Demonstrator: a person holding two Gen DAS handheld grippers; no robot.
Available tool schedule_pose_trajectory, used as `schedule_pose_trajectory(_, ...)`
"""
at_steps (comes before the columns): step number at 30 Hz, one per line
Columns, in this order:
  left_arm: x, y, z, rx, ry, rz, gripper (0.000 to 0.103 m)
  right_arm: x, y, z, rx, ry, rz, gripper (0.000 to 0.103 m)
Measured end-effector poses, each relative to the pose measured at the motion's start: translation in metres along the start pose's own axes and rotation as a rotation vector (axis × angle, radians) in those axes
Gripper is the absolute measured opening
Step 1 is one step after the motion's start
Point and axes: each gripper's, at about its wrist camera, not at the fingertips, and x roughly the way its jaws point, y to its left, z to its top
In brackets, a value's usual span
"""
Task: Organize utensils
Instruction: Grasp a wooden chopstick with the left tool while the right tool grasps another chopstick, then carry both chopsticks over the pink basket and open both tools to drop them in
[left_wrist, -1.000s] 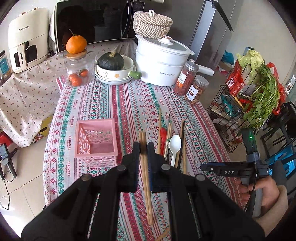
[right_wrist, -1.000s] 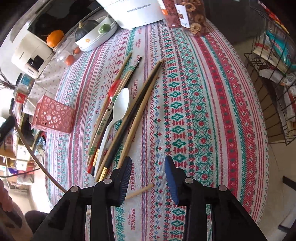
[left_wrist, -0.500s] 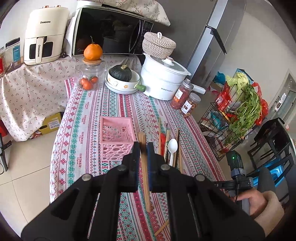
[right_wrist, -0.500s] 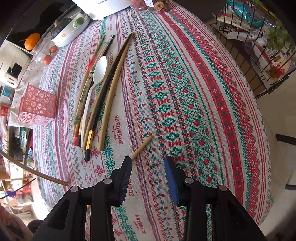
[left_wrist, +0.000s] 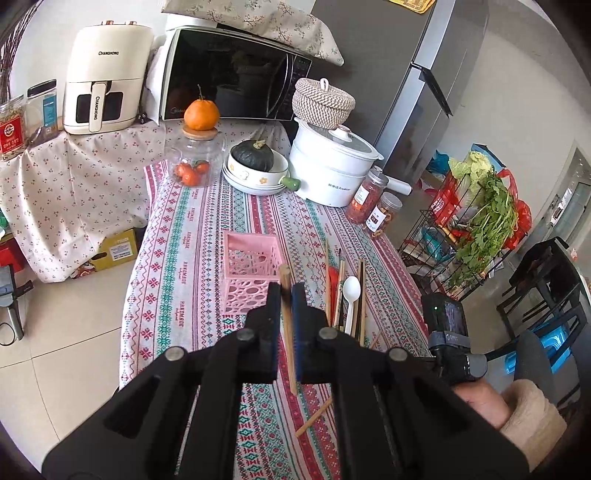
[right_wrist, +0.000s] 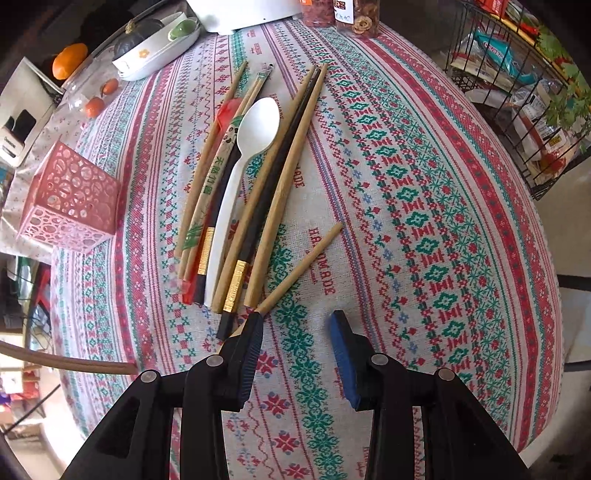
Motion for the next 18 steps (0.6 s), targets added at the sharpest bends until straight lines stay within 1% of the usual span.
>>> schedule_pose_trajectory(2,-0.001,0.004,0.000,-0.008,0.002,0.002,0.006,0.002,0.008,0.001,0.003,-0.006,0.025,0.039)
schedule_pose_trajectory(3,-0.001,0.006,0.000,-0.013,0.003,0.001,0.006,0.003,0.015,0.003,-0.007,-0.010,0.021,0.039)
schedule_pose_trajectory(4,0.000,0.006,0.000,-0.017,0.004,0.001,0.006,0.008,0.022,0.003,-0.029,-0.012,0.001,0.039)
schedule_pose_trajectory(7,0.000,0.008,0.000,-0.024,0.005,0.001,0.006,0.008,0.045,-0.001,-0.134,-0.066,-0.104,0.037)
schedule_pose_trajectory(8,0.000,0.008,0.000,-0.024,0.005,0.000,0.006,0.009,0.051,-0.003,-0.155,-0.073,-0.118,0.035)
schedule_pose_trajectory(9,0.000,0.008,0.000,-0.023,0.006,0.000,0.006,0.009,0.052,-0.003,-0.161,-0.071,-0.114,0.032)
schedule_pose_trajectory(11,0.000,0.008,0.000,-0.022,0.006,0.000,0.006,0.011,0.048,-0.003,-0.136,-0.058,-0.116,0.022)
schedule_pose_trajectory(12,-0.001,0.008,-0.001,-0.022,0.006,-0.001,0.006,0.013,0.042,-0.001,-0.117,-0.047,-0.121,0.021)
schedule_pose_trajectory(13,-0.001,0.008,-0.001,-0.022,0.006,-0.001,0.006,0.006,0.027,-0.003,-0.108,-0.057,-0.114,0.017)
schedule_pose_trajectory(16,-0.001,0.007,-0.001,-0.015,0.005,0.000,0.006,0.004,0.009,0.004,-0.103,-0.066,-0.116,0.016)
schedule_pose_trajectory(18,-0.001,0.006,-0.002,-0.010,0.003,0.001,0.006,0.004,0.010,0.004,-0.127,-0.071,-0.119,0.016)
